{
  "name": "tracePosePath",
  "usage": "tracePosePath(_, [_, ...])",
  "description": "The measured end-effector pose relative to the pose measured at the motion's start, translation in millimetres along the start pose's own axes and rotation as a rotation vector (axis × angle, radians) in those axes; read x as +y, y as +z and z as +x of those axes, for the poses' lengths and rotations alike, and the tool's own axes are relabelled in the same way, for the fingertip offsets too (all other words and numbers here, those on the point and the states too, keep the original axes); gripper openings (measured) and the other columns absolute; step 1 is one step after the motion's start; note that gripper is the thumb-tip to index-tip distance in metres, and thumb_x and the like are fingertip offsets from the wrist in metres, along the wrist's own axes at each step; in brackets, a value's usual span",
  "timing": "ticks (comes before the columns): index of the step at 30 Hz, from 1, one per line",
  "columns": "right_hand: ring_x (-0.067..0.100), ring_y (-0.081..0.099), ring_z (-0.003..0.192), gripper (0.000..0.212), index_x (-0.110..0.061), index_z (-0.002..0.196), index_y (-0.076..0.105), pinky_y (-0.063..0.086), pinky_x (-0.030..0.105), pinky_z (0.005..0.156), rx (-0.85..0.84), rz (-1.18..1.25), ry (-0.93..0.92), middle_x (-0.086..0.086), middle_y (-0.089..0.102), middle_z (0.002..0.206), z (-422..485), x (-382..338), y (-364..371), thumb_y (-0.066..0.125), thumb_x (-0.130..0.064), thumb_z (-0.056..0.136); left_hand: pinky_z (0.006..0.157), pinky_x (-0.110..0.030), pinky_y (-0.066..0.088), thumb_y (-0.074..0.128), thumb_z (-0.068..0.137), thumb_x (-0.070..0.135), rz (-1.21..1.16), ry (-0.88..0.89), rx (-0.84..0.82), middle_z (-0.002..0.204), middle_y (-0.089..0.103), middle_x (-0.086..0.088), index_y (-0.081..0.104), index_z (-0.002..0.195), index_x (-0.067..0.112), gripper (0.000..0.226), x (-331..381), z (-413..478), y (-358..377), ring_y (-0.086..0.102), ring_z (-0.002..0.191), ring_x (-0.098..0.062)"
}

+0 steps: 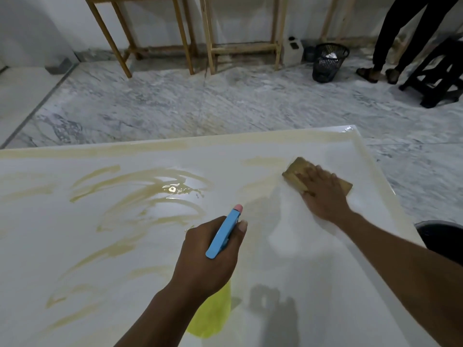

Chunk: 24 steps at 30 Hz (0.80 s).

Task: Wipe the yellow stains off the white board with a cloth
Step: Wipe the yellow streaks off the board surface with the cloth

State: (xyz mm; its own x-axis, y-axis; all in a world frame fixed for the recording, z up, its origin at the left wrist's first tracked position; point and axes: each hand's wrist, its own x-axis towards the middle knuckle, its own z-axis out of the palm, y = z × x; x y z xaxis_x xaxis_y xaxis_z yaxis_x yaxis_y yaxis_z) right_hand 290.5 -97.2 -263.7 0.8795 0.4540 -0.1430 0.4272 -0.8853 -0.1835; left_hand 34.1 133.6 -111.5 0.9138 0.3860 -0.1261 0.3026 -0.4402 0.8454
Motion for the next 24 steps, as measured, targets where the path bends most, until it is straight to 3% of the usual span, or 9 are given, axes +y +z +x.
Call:
tracePosePath(9, [0.030, 0.035, 0.146, 0.061, -0.034, 0.145, 0.048, 0.019, 0.054, 0.115, 0.028, -0.027, -0.183, 0.003, 0.041, 0.157, -220, -138, 60, 0.046, -0.043, 0.084, 0.072, -0.056, 0.058, 0.063, 0.102, 0.047, 0.026, 0.034, -0.004, 0.069, 0.067, -0.018, 0.073, 0.100, 0.008, 0.040, -19, -129, -74, 0.068, 0.066, -0.041])
tracePosePath(12, [0.024, 0.027, 0.148, 0.065, -0.039, 0.145, 0.045, 0.016, 0.051, 0.116, 0.006, 0.021, -0.258, -0.004, 0.033, 0.160, -295, -188, 77, 0.048, -0.040, 0.080, 0.071, -0.051, 0.059, 0.064, 0.102, 0.047, 0.030, 0.000, 0.001, 0.073, 0.070, -0.019, 0.070, 0.090, 0.009, 0.040, -33, -175, -96, 0.070, 0.064, -0.039])
tracePosePath(14, [0.014, 0.013, 0.151, 0.067, -0.044, 0.147, 0.040, 0.005, 0.043, 0.120, -0.064, 0.128, -0.276, -0.014, 0.020, 0.162, -335, -214, 84, 0.044, -0.038, 0.081, 0.067, -0.039, 0.060, 0.063, 0.103, 0.045, 0.027, -0.016, -0.021, 0.079, 0.072, -0.020, 0.067, 0.092, 0.017, 0.030, -40, -198, -108, 0.072, 0.060, -0.032])
tracePosePath(16, [0.005, 0.010, 0.149, 0.063, -0.044, 0.149, 0.036, -0.003, 0.032, 0.121, -0.167, 0.341, -0.201, -0.023, 0.015, 0.158, -353, -223, 83, 0.033, -0.039, 0.086, 0.060, -0.029, 0.058, 0.063, 0.103, 0.044, 0.020, -0.017, -0.038, 0.083, 0.073, -0.022, 0.065, 0.098, 0.025, 0.021, -41, -211, -117, 0.073, 0.057, -0.028])
tracePosePath(18, [0.009, 0.042, 0.132, 0.050, -0.035, 0.146, 0.042, 0.027, 0.033, 0.114, -0.297, 0.754, 0.087, -0.015, 0.036, 0.152, -350, -225, 54, 0.043, -0.041, 0.097, 0.061, -0.029, 0.060, 0.062, 0.104, 0.045, 0.020, -0.005, -0.040, 0.085, 0.073, -0.023, 0.062, 0.097, 0.027, 0.019, -40, -214, -126, 0.073, 0.057, -0.026])
tracePosePath(19, [0.015, 0.059, 0.110, 0.045, -0.029, 0.141, 0.052, 0.047, 0.034, 0.094, -0.348, 1.007, 0.253, -0.004, 0.055, 0.143, -343, -223, 32, 0.053, -0.038, 0.097, 0.063, -0.031, 0.061, 0.061, 0.104, 0.045, 0.023, 0.003, -0.037, 0.086, 0.074, -0.022, 0.061, 0.097, 0.029, 0.018, -39, -212, -129, 0.074, 0.057, -0.026])
tracePosePath(20, [0.021, 0.065, 0.092, 0.038, -0.020, 0.132, 0.062, 0.052, 0.034, 0.077, -0.404, 1.282, 0.412, 0.009, 0.067, 0.129, -334, -216, 13, 0.057, -0.033, 0.096, 0.065, -0.032, 0.061, 0.061, 0.104, 0.046, 0.027, 0.007, -0.034, 0.086, 0.074, -0.021, 0.061, 0.098, 0.030, 0.017, -38, -209, -130, 0.074, 0.058, -0.025])
tracePosePath(22, [0.037, 0.066, 0.101, 0.037, 0.000, 0.119, 0.070, 0.053, 0.043, 0.088, -0.509, 1.692, 0.583, 0.025, 0.069, 0.118, -309, -199, -18, 0.056, -0.024, 0.095, 0.064, -0.031, 0.061, 0.061, 0.104, 0.047, 0.026, 0.011, -0.026, 0.087, 0.075, -0.021, 0.062, 0.097, 0.030, 0.017, -35, -195, -132, 0.073, 0.059, -0.024])
tracePosePath(24, [0.043, 0.064, 0.111, 0.040, 0.009, 0.117, 0.068, 0.048, 0.050, 0.101, -0.536, 1.782, 0.640, 0.030, 0.066, 0.122, -280, -185, -44, 0.056, -0.020, 0.092, 0.060, -0.025, 0.058, 0.062, 0.103, 0.045, 0.011, 0.005, -0.019, 0.088, 0.075, -0.023, 0.062, 0.096, 0.029, 0.018, -31, -173, -131, 0.072, 0.062, -0.023])
